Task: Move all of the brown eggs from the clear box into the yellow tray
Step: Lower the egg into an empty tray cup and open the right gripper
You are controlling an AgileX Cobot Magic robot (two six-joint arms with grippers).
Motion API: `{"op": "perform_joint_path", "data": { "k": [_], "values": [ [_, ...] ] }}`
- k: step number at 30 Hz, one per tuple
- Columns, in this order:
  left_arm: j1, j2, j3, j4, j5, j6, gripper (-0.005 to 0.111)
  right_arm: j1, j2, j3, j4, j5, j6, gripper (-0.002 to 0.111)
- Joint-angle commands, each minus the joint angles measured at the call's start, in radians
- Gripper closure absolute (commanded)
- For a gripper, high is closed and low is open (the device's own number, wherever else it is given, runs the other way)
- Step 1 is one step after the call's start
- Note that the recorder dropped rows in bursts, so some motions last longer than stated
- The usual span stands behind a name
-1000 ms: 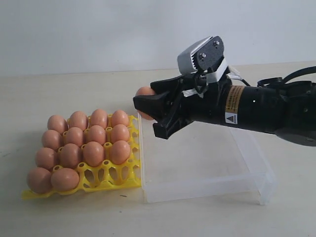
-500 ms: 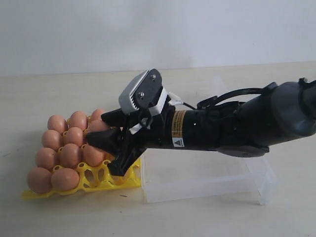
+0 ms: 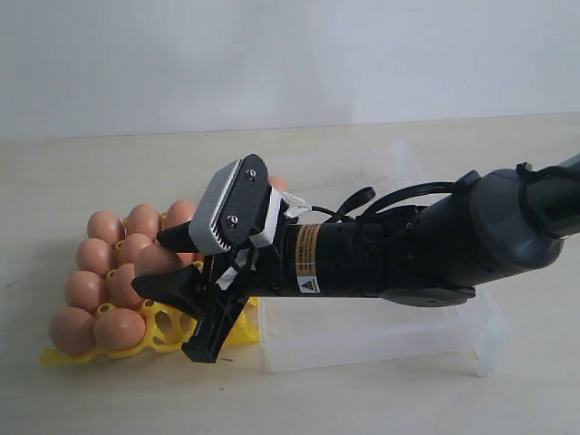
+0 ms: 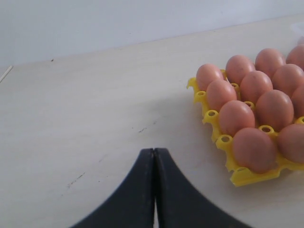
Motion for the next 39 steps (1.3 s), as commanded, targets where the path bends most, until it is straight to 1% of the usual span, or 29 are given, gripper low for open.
{"op": "perform_joint_path", "data": {
  "k": [1,8,15,27,37,39],
  "values": [
    [-0.005,-0.006,-0.004,-0.001,-0.006,-0.005,0.107,0.025,0.001,-0.007,-0.034,-0.015,0.005,0.108],
    [-0.005,-0.006,-0.004,-0.001,-0.006,-0.005,0.107,0.027,0.017,-0.007,-0.008,-0.003,-0.028,0.108],
    [-0.005,-0.006,-0.004,-0.001,-0.006,-0.005,0.107,0.027,0.06,-0.024,0.004,0.056,-0.044,0.108],
    [-0.005,-0.006,-0.004,-0.001,-0.006,-0.005,0.107,0.027,0.06,-0.063,0.004,0.061,-0.044,0.108],
    [-0.005,-0.006,-0.004,-0.001,-0.006,-0.005,0.107,0.027,0.06,-0.063,0.004,0.063,-0.039,0.108],
    [-0.005,-0.006,-0.004,-0.001,-0.006,-0.005,0.107,0.027,0.06,-0.063,0.004,0.04,-0.018,0.108]
  ]
}}
